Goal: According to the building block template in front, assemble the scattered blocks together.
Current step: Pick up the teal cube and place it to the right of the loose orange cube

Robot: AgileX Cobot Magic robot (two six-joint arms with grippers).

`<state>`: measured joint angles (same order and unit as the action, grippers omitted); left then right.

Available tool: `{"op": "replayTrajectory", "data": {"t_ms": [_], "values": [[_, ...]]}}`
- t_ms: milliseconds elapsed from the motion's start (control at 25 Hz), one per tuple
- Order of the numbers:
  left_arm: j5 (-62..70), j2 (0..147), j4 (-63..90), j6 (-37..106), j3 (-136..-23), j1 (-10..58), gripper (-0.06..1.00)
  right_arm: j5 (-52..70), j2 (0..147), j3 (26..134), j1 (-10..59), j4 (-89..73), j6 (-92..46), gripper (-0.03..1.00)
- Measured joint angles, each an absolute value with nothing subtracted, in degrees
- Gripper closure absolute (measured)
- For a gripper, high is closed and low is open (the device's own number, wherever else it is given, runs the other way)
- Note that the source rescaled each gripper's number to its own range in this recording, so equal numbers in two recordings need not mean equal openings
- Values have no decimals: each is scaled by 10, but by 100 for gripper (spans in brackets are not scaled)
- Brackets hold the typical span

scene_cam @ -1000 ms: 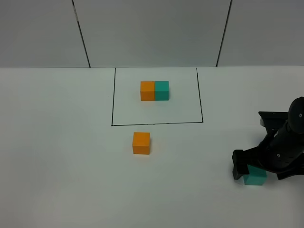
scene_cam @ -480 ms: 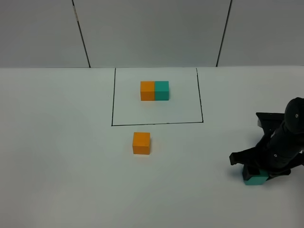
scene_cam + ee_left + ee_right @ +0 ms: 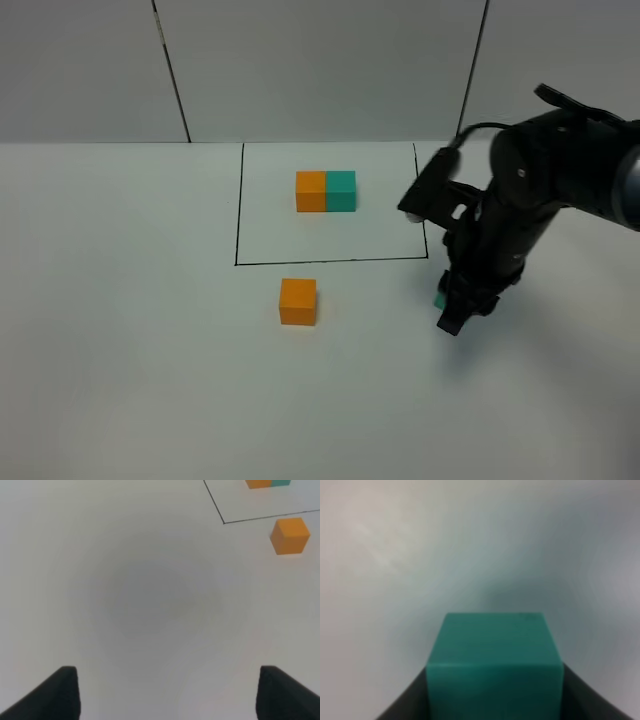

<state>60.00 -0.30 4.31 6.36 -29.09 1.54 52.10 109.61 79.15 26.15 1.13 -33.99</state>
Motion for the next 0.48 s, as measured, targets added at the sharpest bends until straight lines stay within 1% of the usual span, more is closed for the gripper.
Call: {"op": "replayTrajectory", "data": {"t_ms": [120,240,480], "values": [[600,-3,43,64,-291,15,32,562,1150,865,297,14,-415,97],[600,-3,43,64,-291,15,32,611,1212,939,320,16,-460,97],[600,-3,43,64,-291,15,32,667,1308,1070,337,21,-482,97]]}}
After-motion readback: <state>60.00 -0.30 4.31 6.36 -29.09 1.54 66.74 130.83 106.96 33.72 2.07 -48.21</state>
